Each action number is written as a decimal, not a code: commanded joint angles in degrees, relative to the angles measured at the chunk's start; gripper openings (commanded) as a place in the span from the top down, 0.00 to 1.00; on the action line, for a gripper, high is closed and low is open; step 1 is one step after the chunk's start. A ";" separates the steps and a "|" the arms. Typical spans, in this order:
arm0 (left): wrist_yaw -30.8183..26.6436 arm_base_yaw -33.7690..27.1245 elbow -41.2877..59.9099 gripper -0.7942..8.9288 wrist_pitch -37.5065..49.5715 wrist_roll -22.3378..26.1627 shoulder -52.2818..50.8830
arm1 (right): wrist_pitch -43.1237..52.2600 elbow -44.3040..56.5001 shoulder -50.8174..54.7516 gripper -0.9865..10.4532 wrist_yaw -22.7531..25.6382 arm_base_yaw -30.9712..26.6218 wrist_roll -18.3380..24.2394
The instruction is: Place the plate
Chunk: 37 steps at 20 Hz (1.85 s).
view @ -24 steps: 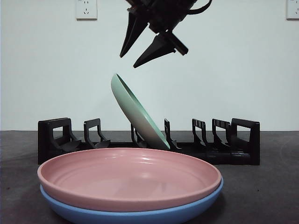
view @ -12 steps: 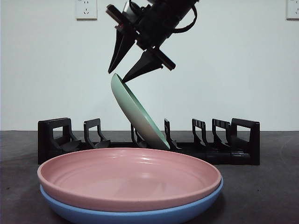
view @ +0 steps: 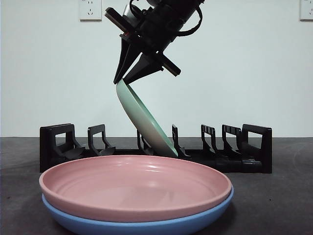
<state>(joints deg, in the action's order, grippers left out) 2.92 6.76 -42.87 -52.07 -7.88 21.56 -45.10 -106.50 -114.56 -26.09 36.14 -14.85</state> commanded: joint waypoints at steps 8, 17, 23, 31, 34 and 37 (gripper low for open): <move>-0.20 -0.07 -0.42 0.60 0.68 0.76 0.15 | -5.20 -4.15 -0.24 0.90 0.33 1.07 1.01; -0.20 -0.07 -0.42 0.60 0.68 0.76 0.15 | -9.60 -8.02 10.91 0.90 -5.75 2.01 7.78; -0.20 -0.07 -0.42 0.60 0.66 0.72 0.15 | 8.04 3.52 24.24 0.90 -5.05 7.30 8.02; -0.20 -0.07 -0.42 0.60 0.68 0.72 0.15 | 39.12 46.07 50.29 0.90 15.72 19.21 6.08; -0.20 -0.07 -0.42 0.60 0.70 0.72 0.15 | 38.53 54.75 56.48 0.90 20.76 23.12 7.13; -0.20 -0.07 -0.42 0.60 0.66 0.72 0.15 | 27.36 56.02 57.70 0.90 23.67 28.04 12.00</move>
<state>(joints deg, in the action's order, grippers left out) 2.92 6.76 -42.87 -52.10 -7.88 21.56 -17.39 -49.98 -56.36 -2.66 63.35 -5.72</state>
